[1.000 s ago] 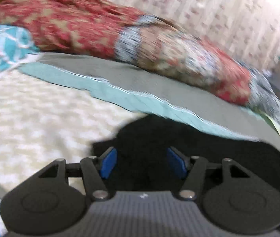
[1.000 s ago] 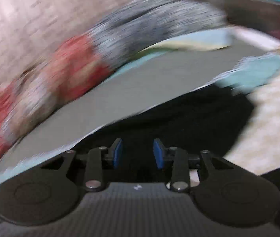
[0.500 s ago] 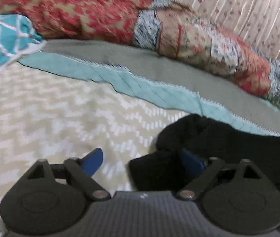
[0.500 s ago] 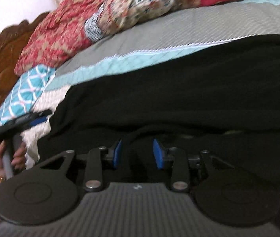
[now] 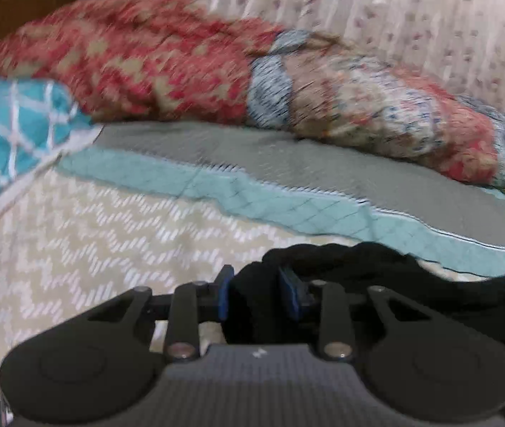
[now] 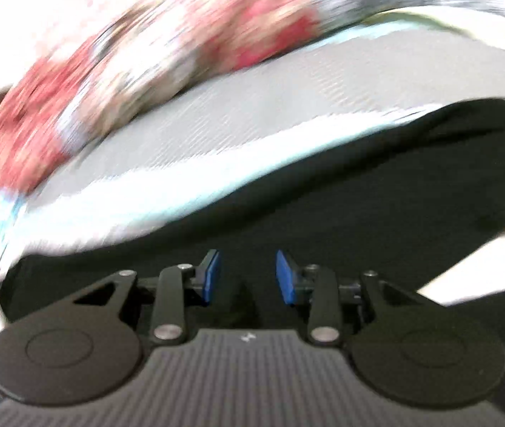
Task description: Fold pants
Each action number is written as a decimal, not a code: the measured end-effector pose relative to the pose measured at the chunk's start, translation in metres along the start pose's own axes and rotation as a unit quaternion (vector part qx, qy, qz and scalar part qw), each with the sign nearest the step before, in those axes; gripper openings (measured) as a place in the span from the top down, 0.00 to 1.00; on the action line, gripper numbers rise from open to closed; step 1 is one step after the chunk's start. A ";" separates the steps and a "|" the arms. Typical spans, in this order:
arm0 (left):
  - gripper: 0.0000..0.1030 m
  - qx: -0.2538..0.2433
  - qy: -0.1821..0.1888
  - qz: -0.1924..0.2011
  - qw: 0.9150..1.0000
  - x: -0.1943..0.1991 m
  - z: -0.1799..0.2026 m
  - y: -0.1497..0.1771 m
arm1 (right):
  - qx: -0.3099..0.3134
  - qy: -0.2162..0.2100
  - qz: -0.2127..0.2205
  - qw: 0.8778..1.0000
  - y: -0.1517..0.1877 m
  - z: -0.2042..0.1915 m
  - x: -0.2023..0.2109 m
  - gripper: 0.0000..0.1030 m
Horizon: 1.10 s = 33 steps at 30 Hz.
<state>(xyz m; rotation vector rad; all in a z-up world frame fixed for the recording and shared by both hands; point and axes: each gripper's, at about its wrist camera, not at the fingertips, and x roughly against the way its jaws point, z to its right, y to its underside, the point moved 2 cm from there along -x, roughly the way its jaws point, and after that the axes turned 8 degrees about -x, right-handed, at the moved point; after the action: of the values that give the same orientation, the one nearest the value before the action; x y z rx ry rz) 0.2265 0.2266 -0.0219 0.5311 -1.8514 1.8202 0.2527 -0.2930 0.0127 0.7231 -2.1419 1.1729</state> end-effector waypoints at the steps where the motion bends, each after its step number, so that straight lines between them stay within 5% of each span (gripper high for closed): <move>1: 0.76 0.002 0.009 0.015 1.000 0.010 0.002 -0.002 | -0.029 0.021 0.021 0.999 -0.021 0.017 0.000 0.63; 7: 0.82 0.047 0.045 0.052 0.997 0.039 0.001 -0.010 | -0.176 0.141 0.108 0.968 -0.115 0.111 -0.008 0.63; 11: 0.82 0.054 0.039 0.042 0.997 0.039 -0.007 -0.011 | -0.265 0.147 0.096 0.948 -0.134 0.144 -0.036 0.60; 20: 0.83 0.037 0.023 0.038 0.998 0.040 0.002 -0.009 | -0.267 0.194 0.065 0.942 -0.145 0.151 -0.088 0.53; 22: 0.84 0.040 0.023 0.037 0.998 0.039 0.001 -0.009 | -0.240 0.215 0.062 0.945 -0.151 0.148 -0.093 0.84; 23: 0.85 0.043 0.022 0.036 0.998 0.040 0.001 -0.009 | -0.242 0.211 0.059 0.945 -0.151 0.150 -0.093 0.96; 33: 0.88 0.060 0.041 0.057 0.996 0.070 0.000 -0.010 | -0.277 0.112 0.143 0.944 -0.141 0.165 0.013 0.97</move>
<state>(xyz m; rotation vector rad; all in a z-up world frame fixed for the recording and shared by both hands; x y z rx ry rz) 0.1764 0.2309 0.0273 0.3918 -1.7584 2.0070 0.3036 -0.5041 0.0271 0.0277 -2.2655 0.6766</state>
